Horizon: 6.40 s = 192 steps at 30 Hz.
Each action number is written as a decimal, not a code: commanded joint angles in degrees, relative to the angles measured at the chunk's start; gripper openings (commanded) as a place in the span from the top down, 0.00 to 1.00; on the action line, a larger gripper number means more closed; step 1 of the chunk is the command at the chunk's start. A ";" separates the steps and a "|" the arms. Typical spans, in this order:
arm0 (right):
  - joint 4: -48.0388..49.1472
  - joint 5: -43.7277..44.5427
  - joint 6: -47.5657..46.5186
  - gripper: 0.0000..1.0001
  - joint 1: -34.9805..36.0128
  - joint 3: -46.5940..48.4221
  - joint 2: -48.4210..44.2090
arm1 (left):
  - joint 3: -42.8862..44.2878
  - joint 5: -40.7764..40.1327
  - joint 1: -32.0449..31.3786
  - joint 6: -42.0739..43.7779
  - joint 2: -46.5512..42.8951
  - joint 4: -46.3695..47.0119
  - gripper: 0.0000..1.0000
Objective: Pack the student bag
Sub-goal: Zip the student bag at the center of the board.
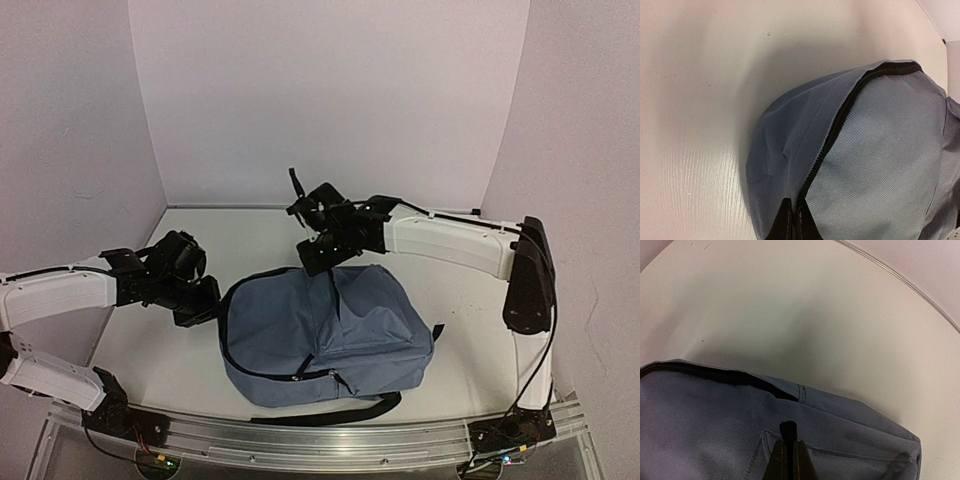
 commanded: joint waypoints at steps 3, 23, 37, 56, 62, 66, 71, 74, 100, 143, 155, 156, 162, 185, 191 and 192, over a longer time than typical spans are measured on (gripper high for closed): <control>3.79 -7.40 6.09 1.00 0.11 -6.93 -12.39 | -0.45 -3.52 0.41 -0.59 -1.35 -0.43 1.00; 18.18 3.32 28.35 1.00 0.04 -29.69 -32.49 | -4.38 -4.10 1.71 -1.90 -1.29 -0.02 1.00; 21.10 -14.02 28.80 1.00 1.60 -37.08 -33.47 | -3.37 -2.86 1.73 -2.00 -1.63 1.83 1.00; 21.11 -8.67 32.26 1.00 5.74 -41.54 -38.26 | 12.78 -1.97 1.57 26.84 0.91 3.62 0.26; 21.09 -7.83 32.56 1.00 5.73 -41.51 -38.74 | 12.91 16.95 1.46 47.26 5.64 23.39 0.26; 21.06 -7.21 33.01 1.00 5.76 -41.64 -39.09 | 15.81 27.58 1.25 53.42 12.30 29.76 0.29; 21.04 -7.01 33.17 1.00 5.74 -41.64 -38.59 | 21.26 33.71 0.02 55.43 20.81 30.86 0.39; 21.06 -7.03 33.27 1.00 5.79 -41.64 -38.46 | 24.25 36.05 -0.99 56.37 24.99 30.01 0.42; 21.03 -6.49 33.62 1.00 5.75 -42.35 -38.93 | 29.34 45.42 -2.67 56.09 35.38 27.13 0.47; 18.78 -15.22 30.45 1.00 8.77 -44.15 -42.53 | 26.20 14.93 1.37 44.24 35.64 32.46 1.00; 15.05 -14.91 33.65 1.00 9.61 -48.30 -45.02 | 26.86 13.97 5.23 43.14 35.56 34.56 1.00; 14.58 -14.98 34.31 1.00 9.68 -48.95 -45.43 | 26.90 13.82 5.62 42.96 35.59 34.68 1.00; 13.73 -15.20 38.80 1.00 9.97 -53.95 -49.20 | 26.56 12.58 7.48 42.15 35.65 35.54 1.00; 14.84 3.61 27.90 0.23 6.53 -41.89 -39.03 | 31.54 14.32 16.76 35.28 38.13 31.76 1.00; 16.92 2.67 19.82 0.08 -6.05 -40.13 -34.03 | 34.25 15.18 22.40 32.94 39.19 28.25 0.96; 17.37 2.09 18.38 0.06 -8.09 -40.18 -33.46 | 34.40 15.53 23.11 32.91 39.13 28.00 0.89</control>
